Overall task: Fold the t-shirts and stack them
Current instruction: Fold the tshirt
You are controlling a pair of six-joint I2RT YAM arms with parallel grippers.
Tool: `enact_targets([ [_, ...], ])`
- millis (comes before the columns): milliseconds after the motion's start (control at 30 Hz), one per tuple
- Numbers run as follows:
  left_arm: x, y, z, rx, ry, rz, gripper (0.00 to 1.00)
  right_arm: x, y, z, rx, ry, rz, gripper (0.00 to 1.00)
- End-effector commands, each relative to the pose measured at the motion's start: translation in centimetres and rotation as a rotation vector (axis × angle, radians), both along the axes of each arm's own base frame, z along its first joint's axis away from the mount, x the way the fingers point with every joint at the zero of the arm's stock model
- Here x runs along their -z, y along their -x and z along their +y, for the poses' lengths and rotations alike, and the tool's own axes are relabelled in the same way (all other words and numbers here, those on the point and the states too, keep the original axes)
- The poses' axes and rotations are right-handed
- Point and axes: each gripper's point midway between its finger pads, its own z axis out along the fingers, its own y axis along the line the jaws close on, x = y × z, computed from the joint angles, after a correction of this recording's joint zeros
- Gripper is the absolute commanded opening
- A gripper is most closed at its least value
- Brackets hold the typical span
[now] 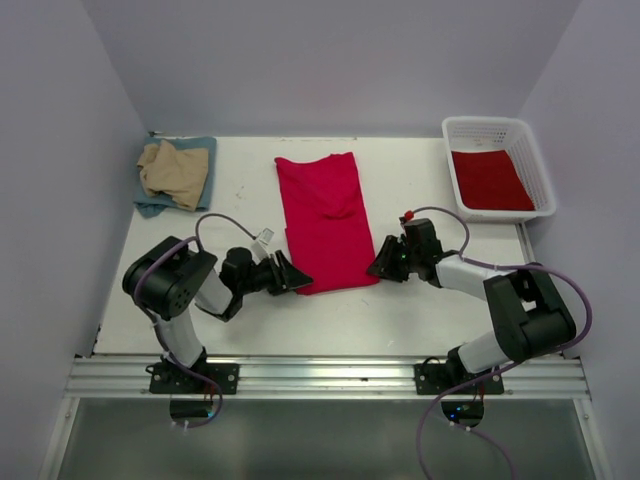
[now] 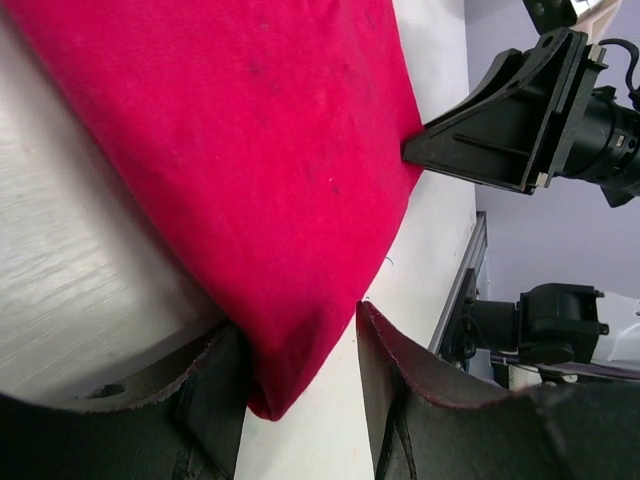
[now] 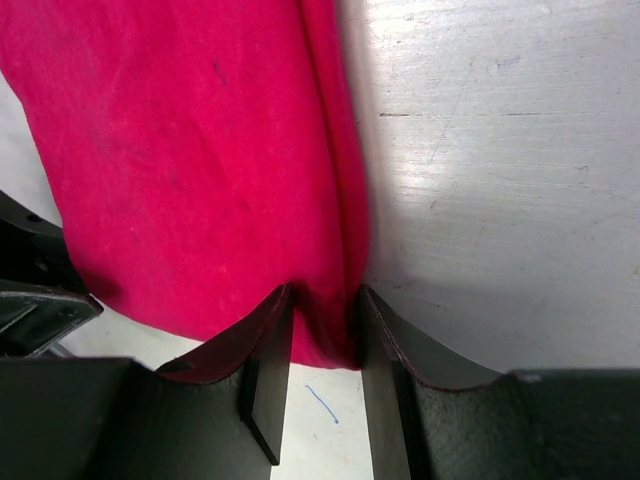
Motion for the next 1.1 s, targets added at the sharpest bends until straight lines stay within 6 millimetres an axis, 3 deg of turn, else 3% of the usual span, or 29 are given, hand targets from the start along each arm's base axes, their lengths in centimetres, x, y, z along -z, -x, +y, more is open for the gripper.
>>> enact_targets([
  [0, 7.9, 4.9, 2.7, -0.034, -0.226, 0.254, 0.51, 2.0, 1.7, -0.6, 0.005, 0.019, 0.065, 0.36],
  [100, 8.1, 5.3, 2.6, -0.033, -0.219, 0.264, 0.5, 2.1, 1.8, -0.6, 0.008, 0.017, 0.065, 0.33],
  [133, 8.1, 5.4, 2.7, -0.032, -0.222, 0.262, 0.49, 2.1, 1.8, -0.6, 0.005, 0.019, 0.065, 0.27],
  [233, 8.0, 5.4, 2.8, -0.028, -0.229, 0.253, 0.29, 1.8, 1.7, -0.5, 0.001, 0.017, 0.061, 0.15],
  [267, 7.7, 5.2, 2.7, -0.027, -0.226, 0.246, 0.14, 1.8, 1.7, -0.6, -0.001, 0.019, 0.061, 0.06],
  [300, 7.7, 5.3, 2.7, -0.025, -0.226, 0.247, 0.08, 1.5, 1.7, -0.5, -0.001, 0.017, 0.056, 0.0],
  [367, 7.4, 5.3, 2.7, -0.022, -0.226, 0.243, 0.0, 1.4, 1.9, -0.6, -0.005, 0.018, 0.056, 0.0],
  [700, 6.1, 7.1, 2.9, 0.016, -0.225, 0.268, 0.0, -0.2, 3.6, -0.5, -0.022, -0.014, 0.051, 0.0],
  [900, 4.3, 8.9, 3.2, 0.028, -0.252, 0.261, 0.0, -2.5, 5.4, -0.5, -0.047, -0.022, 0.01, 0.0],
  [933, 3.2, 8.5, 3.2, 0.017, -0.242, 0.225, 0.0, -2.8, 5.4, -0.6, -0.044, -0.023, 0.006, 0.0],
  [1000, 3.2, 9.2, 3.8, 0.01, -0.277, 0.248, 0.13, -3.0, 5.9, -0.7, -0.051, -0.016, -0.001, 0.08],
  [1033, 2.3, 8.4, 3.8, -0.014, -0.274, 0.208, 0.32, -2.9, 6.1, -0.9, -0.051, -0.011, 0.003, 0.16],
  [1067, 2.0, 8.2, 4.1, -0.028, -0.285, 0.2, 0.38, -2.7, 6.3, -0.9, -0.055, -0.001, 0.009, 0.31],
])
